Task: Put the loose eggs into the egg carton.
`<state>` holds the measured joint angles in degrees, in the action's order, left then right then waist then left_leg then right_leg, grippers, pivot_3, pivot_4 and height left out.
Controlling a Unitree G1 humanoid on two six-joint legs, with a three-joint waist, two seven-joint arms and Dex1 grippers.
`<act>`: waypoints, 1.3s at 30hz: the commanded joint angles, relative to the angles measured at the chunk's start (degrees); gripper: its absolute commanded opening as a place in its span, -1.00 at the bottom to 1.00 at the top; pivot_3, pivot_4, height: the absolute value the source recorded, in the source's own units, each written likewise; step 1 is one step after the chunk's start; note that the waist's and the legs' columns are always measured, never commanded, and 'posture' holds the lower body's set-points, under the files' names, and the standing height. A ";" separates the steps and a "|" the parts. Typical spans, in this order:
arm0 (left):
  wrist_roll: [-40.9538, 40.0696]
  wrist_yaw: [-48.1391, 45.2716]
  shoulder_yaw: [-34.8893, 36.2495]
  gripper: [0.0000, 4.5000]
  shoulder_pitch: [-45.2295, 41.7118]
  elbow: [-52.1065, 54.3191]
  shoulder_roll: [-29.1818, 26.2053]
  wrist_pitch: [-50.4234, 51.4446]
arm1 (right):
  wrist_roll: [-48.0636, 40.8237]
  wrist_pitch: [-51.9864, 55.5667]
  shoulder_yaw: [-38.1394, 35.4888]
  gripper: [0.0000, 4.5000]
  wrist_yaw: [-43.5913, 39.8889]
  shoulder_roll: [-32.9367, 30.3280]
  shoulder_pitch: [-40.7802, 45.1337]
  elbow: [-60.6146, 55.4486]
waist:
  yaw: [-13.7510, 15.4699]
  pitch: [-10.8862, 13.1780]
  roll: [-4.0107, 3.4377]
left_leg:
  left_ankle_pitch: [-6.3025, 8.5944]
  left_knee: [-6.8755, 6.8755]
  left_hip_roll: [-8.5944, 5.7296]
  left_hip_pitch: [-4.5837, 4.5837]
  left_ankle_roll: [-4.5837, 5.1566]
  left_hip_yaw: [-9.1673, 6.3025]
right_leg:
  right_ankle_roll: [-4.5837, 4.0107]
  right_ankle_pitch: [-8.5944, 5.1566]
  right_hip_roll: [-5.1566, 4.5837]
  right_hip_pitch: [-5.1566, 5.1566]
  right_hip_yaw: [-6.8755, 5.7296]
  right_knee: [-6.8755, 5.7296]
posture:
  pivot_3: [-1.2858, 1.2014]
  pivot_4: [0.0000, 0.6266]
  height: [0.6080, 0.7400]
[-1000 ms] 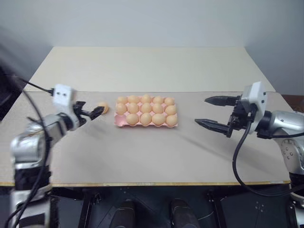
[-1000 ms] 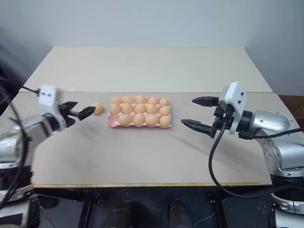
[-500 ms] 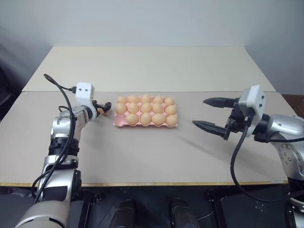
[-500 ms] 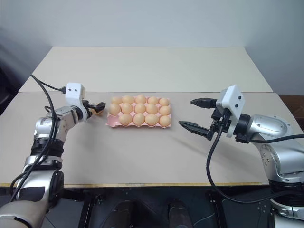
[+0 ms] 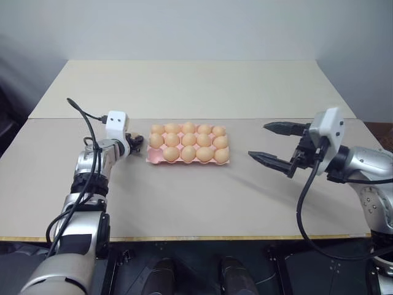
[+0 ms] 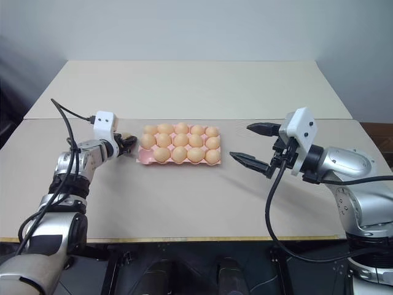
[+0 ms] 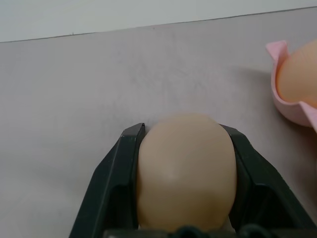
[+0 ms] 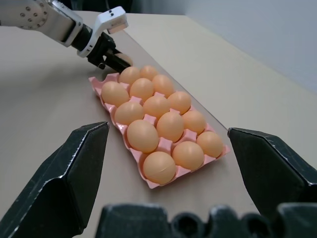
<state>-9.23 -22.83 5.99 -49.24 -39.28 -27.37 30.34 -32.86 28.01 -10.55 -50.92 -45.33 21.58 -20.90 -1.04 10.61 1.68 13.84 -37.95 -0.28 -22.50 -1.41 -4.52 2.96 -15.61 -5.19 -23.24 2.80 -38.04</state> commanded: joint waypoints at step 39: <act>-20.45 -37.47 19.30 0.98 34.09 50.96 -30.04 7.89 | 0.50 -2.08 -1.04 1.00 0.31 -0.28 0.07 -1.04 | -1.41 0.02 -0.05 | 0.00 0.05 0.09 0.10 -0.01 0.00 | -0.01 -0.01 0.05 0.04 0.02 0.01 | 0.03 -0.52 1.00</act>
<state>-27.96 -56.83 21.23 -16.57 10.04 -55.76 40.75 -32.54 27.69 -10.09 -49.96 -44.58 21.52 -21.10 -2.44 10.63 1.63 13.84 -37.90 -0.18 -22.41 -1.41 -4.52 2.95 -15.62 -5.13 -23.21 2.81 -38.03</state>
